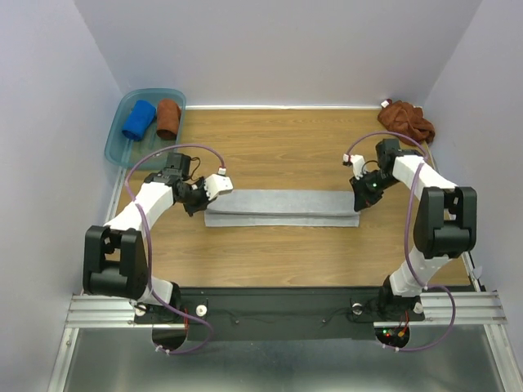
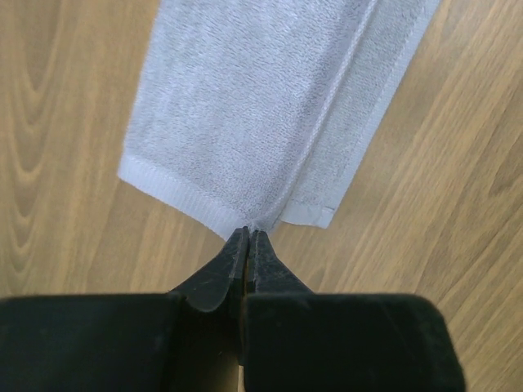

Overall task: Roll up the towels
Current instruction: Fold the towel

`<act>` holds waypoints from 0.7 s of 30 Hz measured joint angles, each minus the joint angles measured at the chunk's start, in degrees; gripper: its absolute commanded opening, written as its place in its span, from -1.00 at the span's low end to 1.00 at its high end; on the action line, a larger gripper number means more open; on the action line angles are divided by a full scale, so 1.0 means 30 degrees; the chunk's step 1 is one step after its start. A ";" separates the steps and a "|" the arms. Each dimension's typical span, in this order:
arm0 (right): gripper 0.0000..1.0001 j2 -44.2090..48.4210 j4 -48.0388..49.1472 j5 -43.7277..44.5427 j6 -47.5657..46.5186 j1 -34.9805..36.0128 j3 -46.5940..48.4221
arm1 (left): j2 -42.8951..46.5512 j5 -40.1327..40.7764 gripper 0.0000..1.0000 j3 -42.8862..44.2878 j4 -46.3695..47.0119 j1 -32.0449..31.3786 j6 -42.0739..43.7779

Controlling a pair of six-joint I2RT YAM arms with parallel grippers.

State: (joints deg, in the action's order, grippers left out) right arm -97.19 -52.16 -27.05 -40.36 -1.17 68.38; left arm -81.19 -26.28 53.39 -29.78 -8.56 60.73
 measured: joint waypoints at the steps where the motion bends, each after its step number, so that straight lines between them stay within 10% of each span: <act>1: -0.99 -0.0430 0.0058 -0.0073 -0.0007 0.0000 -0.0007 | -0.0124 0.0000 -1.00 -0.0226 0.0051 0.0000 0.0058; 18: -0.99 -0.1661 0.0415 -0.0197 -0.0036 0.0000 -0.0328 | -0.1938 0.0619 -1.00 -0.1435 0.1319 -0.0765 -0.0124; 21: -0.72 -0.1661 0.0415 -0.0189 -0.0036 0.0000 -0.0328 | -0.1938 0.0780 -0.93 -0.1435 0.1486 -0.0925 -0.0306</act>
State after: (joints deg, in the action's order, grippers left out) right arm -102.17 -50.92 -27.62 -40.47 -1.17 67.40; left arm -87.00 -23.94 49.08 -25.32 -11.33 59.81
